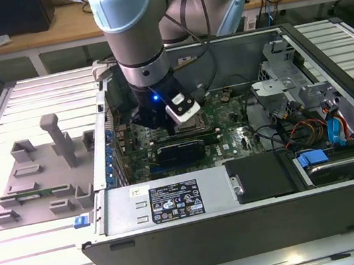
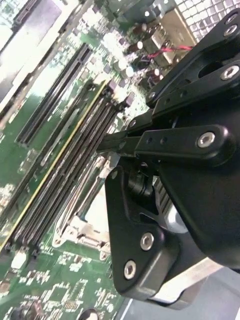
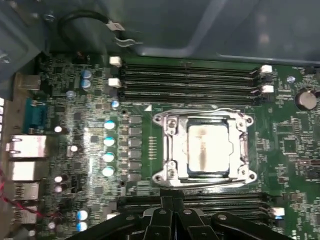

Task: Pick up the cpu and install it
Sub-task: 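Install the second cpu locking lever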

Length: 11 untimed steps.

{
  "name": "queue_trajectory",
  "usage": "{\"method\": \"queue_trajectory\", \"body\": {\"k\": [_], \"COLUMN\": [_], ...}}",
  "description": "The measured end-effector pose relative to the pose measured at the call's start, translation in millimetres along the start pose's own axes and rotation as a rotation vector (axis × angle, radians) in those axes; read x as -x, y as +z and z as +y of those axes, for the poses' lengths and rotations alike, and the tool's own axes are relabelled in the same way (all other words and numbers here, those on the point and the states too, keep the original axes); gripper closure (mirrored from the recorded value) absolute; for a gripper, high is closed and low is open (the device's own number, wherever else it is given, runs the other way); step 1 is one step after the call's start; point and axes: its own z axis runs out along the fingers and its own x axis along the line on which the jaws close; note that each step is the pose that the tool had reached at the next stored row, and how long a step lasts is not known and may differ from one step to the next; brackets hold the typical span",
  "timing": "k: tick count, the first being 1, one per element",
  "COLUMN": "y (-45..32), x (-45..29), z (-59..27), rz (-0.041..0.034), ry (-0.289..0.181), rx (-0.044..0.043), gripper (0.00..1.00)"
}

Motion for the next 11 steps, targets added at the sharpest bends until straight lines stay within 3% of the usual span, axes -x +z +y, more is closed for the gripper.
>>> {"method": "queue_trajectory", "body": {"k": [2,9,11], "y": [1.7,6.4,8.0], "x": [8.7,20.1,26.6], "z": [4.0,28.0,34.6], "rz": [0.0,0.0001,0.0001], "ry": [0.0,0.0,0.0], "rx": [-0.0005,-0.0034,-0.0038], "gripper": [0.89,0.89,0.89]}}
